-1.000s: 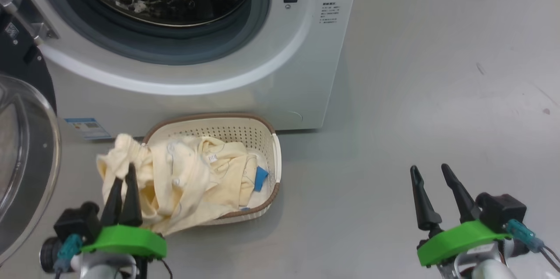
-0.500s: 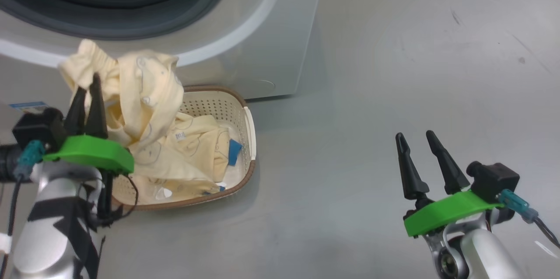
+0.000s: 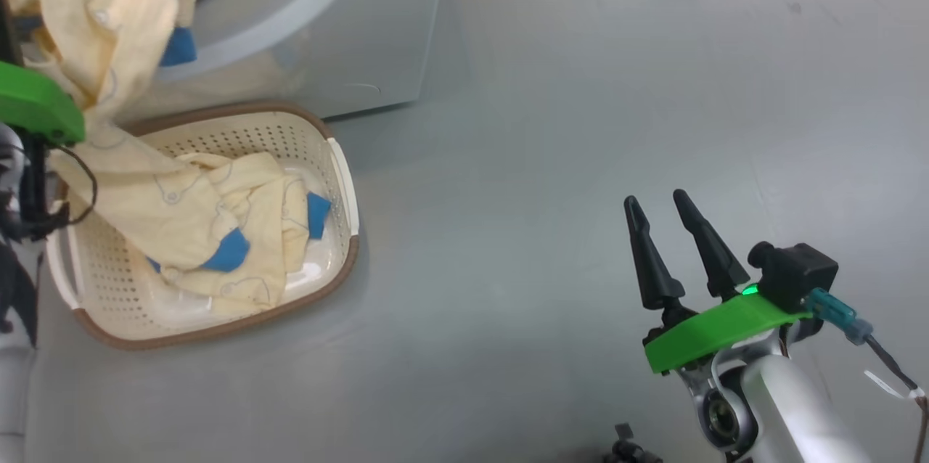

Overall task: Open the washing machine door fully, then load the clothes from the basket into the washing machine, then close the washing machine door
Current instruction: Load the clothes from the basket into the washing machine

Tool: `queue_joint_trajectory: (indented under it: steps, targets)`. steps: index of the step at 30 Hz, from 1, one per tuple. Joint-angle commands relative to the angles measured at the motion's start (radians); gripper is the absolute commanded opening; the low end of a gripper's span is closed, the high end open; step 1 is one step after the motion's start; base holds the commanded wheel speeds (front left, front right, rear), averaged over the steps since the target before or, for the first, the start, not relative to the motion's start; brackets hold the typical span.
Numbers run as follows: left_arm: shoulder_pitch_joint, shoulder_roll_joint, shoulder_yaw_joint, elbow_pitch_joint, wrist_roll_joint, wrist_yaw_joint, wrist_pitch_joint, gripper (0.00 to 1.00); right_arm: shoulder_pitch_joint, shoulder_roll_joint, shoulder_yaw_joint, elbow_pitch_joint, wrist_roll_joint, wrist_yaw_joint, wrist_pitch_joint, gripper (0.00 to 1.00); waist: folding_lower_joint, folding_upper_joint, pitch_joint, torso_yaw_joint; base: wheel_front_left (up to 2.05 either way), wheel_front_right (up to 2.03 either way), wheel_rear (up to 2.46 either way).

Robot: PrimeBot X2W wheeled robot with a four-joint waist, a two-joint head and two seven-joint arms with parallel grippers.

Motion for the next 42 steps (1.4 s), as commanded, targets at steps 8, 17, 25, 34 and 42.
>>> queue_joint_trajectory:
  steps: [8, 17, 25, 34, 42]
  targets:
    - [-0.22, 0.119, 0.017, 0.077, 0.052, 0.01, 0.002, 0.0, -0.047, -0.01, 0.053, -0.034, 0.013, 0.002, -0.01, 1.0, -0.0002, 0.0, 0.165, -0.085, 0.0, 0.0, 0.0]
    - [-0.405, 0.117, -0.026, 0.206, 0.08, 0.011, -0.021, 0.0, -0.056, -0.01, 0.077, -0.031, 0.019, 0.002, -0.01, 1.0, -0.0002, 0.0, 0.204, -0.083, 0.0, 0.0, 0.0]
    - [-0.51, 0.092, -0.072, 0.295, 0.109, 0.027, -0.044, 0.0, -0.048, -0.01, 0.089, -0.031, 0.015, 0.002, -0.01, 1.0, -0.0002, 0.0, 0.211, -0.073, 0.0, 0.0, 0.0]
    - [-0.604, 0.077, -0.109, 0.376, 0.125, 0.028, -0.074, 0.0, -0.038, -0.01, 0.1, -0.033, 0.015, 0.002, -0.01, 1.0, -0.0002, 0.0, 0.23, -0.077, 0.0, 0.0, 0.0]
    - [-0.699, 0.074, -0.11, 0.421, 0.109, 0.03, -0.128, 0.0, -0.025, -0.01, 0.101, -0.039, 0.011, 0.002, -0.01, 1.0, -0.0002, 0.0, 0.253, -0.093, 0.0, 0.0, 0.0]
